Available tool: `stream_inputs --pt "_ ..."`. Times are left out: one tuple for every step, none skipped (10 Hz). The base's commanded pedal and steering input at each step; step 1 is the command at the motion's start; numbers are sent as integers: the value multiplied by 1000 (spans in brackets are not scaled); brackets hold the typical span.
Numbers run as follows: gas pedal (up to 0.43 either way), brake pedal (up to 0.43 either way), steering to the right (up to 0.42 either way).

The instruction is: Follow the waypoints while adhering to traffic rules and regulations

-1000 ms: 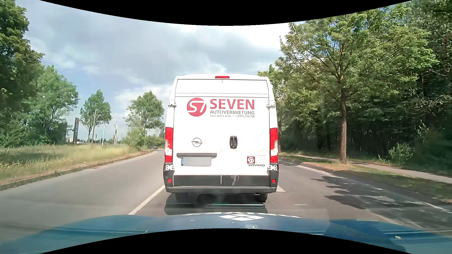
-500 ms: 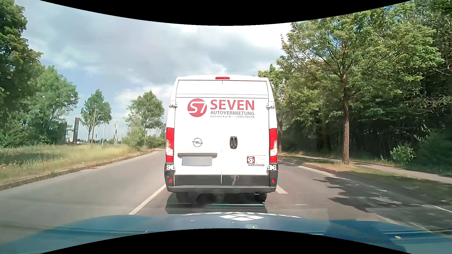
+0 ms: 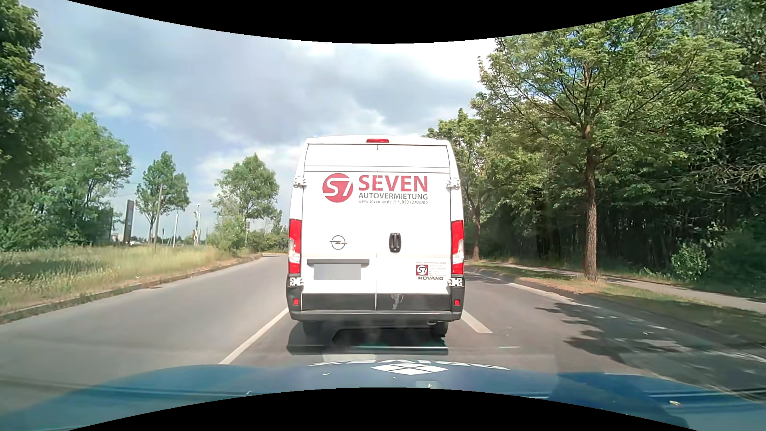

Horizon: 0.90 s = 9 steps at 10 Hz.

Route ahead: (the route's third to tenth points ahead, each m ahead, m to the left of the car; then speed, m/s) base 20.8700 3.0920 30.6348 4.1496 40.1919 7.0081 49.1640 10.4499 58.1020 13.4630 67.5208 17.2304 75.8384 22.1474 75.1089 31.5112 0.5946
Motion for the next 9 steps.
stream_inputs --pt "169 0 -49" --pt "189 0 -50" --pt "220 0 -51" --pt "240 0 -51" --pt "240 0 -51" --pt "240 0 -51" --pt "268 0 -51" --pt "311 0 -51" --pt "378 0 -49"
